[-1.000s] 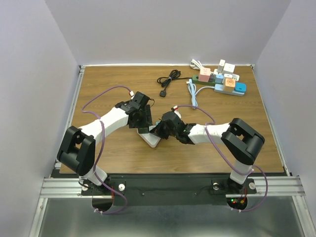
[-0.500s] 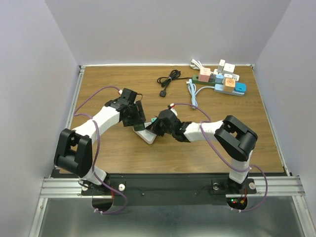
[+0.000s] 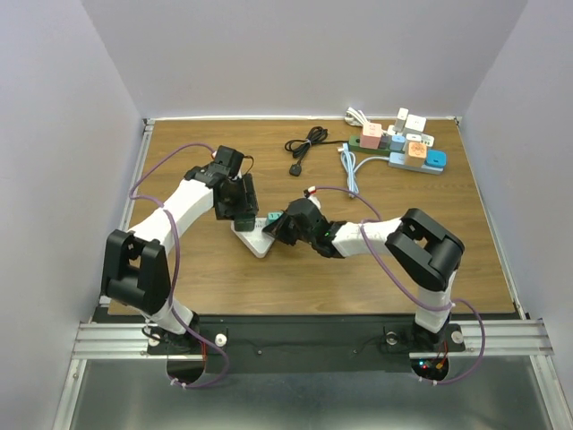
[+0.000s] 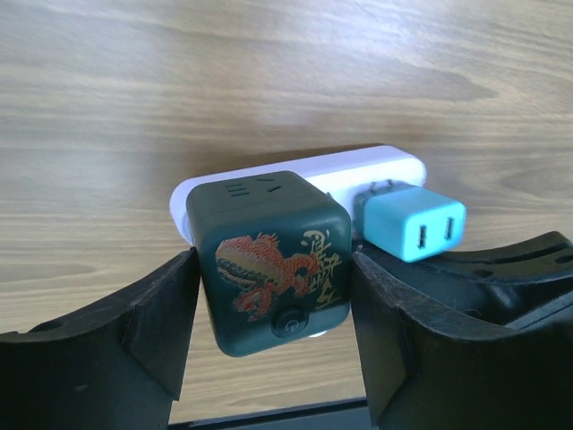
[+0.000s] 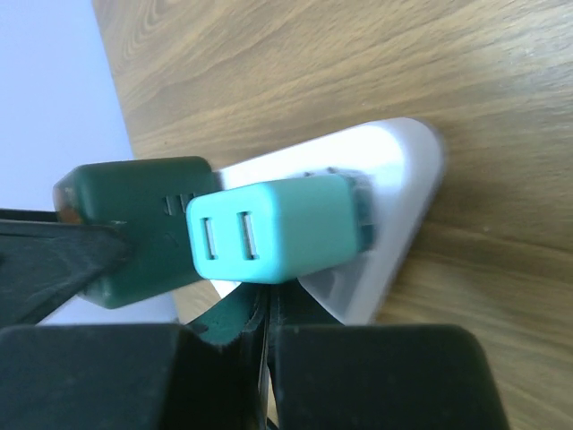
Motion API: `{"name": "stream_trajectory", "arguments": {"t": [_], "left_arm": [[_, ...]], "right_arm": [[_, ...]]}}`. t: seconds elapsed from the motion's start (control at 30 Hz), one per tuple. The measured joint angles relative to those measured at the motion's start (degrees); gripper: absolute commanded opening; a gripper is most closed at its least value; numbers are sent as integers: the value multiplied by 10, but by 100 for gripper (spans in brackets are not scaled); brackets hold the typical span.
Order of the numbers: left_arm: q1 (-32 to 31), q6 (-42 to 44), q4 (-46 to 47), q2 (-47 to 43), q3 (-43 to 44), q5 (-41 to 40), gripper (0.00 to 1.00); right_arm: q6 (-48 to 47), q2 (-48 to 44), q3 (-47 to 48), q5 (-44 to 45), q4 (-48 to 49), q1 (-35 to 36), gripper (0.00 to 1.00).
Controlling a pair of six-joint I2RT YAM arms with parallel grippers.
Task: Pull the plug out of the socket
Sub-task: Remove the plug from the socket.
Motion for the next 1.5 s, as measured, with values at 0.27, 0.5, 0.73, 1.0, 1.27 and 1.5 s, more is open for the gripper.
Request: {"name": "stream_trajectory", "arguments": {"t": [0.27, 0.5, 0.73, 1.0, 1.27, 1.5], "left_arm": [[-23, 49, -31, 32, 53, -54, 0], [-23, 57, 0, 35, 33, -80, 0], [-21, 61, 28, 35, 14, -99, 49], [-22, 82, 33, 44, 13, -111, 76], [-37, 108, 36, 93, 13, -113, 89], [-32, 119, 32, 95, 13, -123, 0]], "right_arm": [[-7, 13, 13, 8, -3, -2, 0], [-31, 31, 48, 6, -25, -1, 0], [-56, 38, 71, 4, -42, 0, 0], [-70, 46, 87, -5, -47, 1, 0], [-81, 48, 97, -7, -61, 1, 0], [-85, 49, 98, -9, -63, 1, 0]]}}
